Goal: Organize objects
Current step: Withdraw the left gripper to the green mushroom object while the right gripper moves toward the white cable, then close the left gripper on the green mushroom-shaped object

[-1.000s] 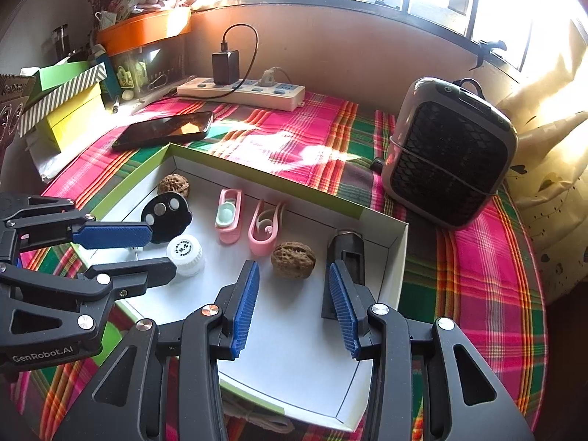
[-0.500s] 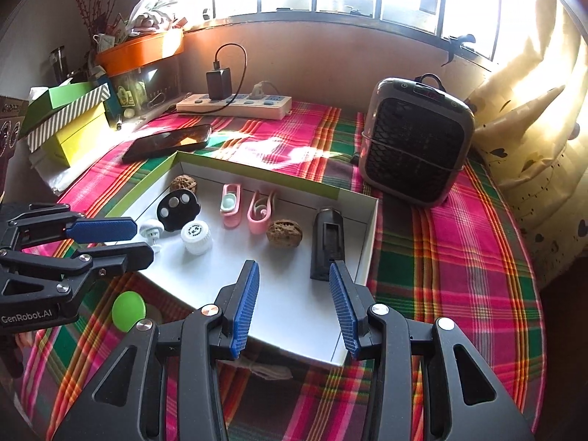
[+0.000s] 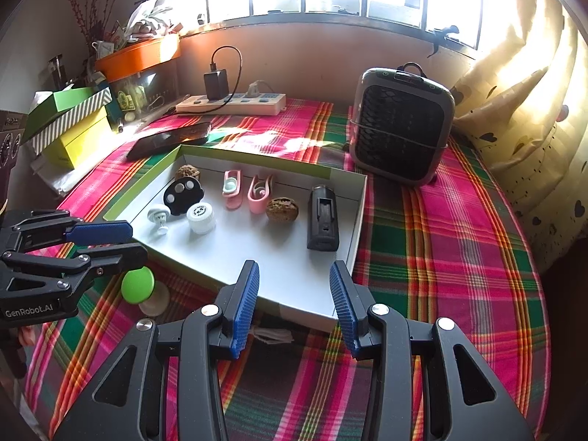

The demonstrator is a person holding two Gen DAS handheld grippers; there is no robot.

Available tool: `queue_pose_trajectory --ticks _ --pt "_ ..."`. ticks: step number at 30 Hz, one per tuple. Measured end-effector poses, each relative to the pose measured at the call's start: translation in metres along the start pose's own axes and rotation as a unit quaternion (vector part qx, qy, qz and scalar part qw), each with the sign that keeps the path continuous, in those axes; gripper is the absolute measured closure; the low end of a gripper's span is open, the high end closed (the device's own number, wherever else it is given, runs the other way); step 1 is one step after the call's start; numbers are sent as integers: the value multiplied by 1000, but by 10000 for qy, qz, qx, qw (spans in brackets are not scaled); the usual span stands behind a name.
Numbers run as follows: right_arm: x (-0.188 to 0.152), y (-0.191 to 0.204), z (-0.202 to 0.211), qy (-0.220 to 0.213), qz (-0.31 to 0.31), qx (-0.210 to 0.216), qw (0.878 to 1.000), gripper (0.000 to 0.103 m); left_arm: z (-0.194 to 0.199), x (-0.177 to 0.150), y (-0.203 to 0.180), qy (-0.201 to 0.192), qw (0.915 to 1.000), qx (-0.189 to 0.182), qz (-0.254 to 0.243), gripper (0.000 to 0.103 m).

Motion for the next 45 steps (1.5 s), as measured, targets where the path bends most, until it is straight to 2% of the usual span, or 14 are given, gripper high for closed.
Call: queue_pose_trajectory --ticks 9,14,29,40,45 --pt "-13 -1 4 13 -122 27 9999 61 2 -9 -3 66 10000 -3 0 67" --pt "-21 -2 5 -9 -200 33 9998 55 -1 -15 -5 141 9999 -3 -11 67" --pt "-36 -10 14 -55 -452 37 9990 55 -14 -28 -13 362 9993 -98 20 65" --pt "-44 -5 -13 324 -509 506 9969 55 -24 -25 -9 402 9989 5 225 65" --pt "-39 -5 -16 311 -538 627 9961 53 -22 -25 -6 346 9991 -13 255 65"
Point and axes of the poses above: each gripper's, at about its wrist camera, not at the fingertips, and z roughly against the way its jaws point, y to its left, x to its top, the point moved 4 cm from there along -z, roughly the way its jaws point, and after that the axes turned 11 degrees about x, right-handed, at the moved point
